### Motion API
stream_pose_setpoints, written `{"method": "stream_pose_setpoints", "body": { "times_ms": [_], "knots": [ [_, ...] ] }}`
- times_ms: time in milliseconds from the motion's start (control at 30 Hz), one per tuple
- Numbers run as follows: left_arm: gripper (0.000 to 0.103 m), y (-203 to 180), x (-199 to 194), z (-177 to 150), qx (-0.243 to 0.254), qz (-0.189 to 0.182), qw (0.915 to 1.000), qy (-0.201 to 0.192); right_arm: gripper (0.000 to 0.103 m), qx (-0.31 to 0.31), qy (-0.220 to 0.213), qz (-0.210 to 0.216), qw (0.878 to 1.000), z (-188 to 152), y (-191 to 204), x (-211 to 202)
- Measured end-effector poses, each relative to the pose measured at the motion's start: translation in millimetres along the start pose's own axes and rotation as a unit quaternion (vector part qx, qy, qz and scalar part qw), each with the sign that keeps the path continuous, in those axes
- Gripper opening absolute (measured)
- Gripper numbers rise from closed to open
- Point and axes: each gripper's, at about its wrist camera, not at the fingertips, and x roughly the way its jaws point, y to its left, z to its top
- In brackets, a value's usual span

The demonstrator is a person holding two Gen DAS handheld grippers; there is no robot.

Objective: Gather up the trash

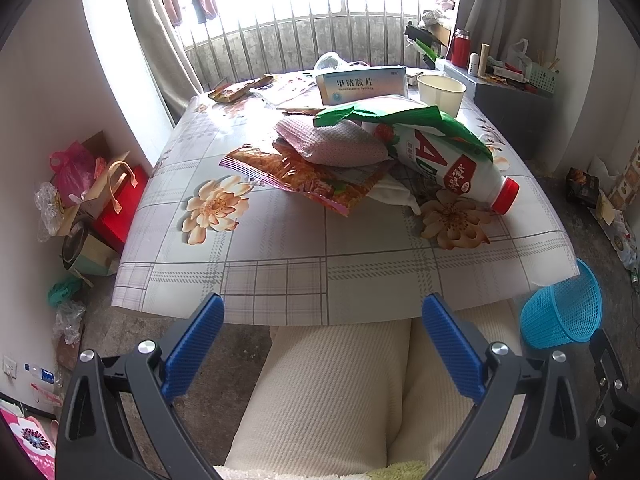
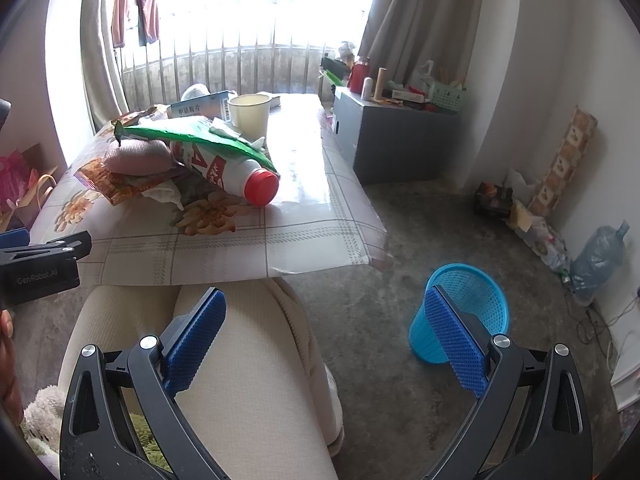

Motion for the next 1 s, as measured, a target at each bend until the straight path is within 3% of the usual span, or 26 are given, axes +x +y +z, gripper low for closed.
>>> {"method": "stream_pose_setpoints", "body": {
  "times_ms": [767,1000],
  "knots": [
    [0.097,6.6,4.0,-0.7,-0.006,0.011,0.9999,0.005,0.095,0.003,0.002,0.011,1.000,-2.4,1.0,2.4],
    [0.097,17.8,4.6,4.6,-0.011,0.020,0.9997,-0.008,0.095,-0.002,-0.014,0.027,1.000,11.1,5.7,2.7]
  ]
}}
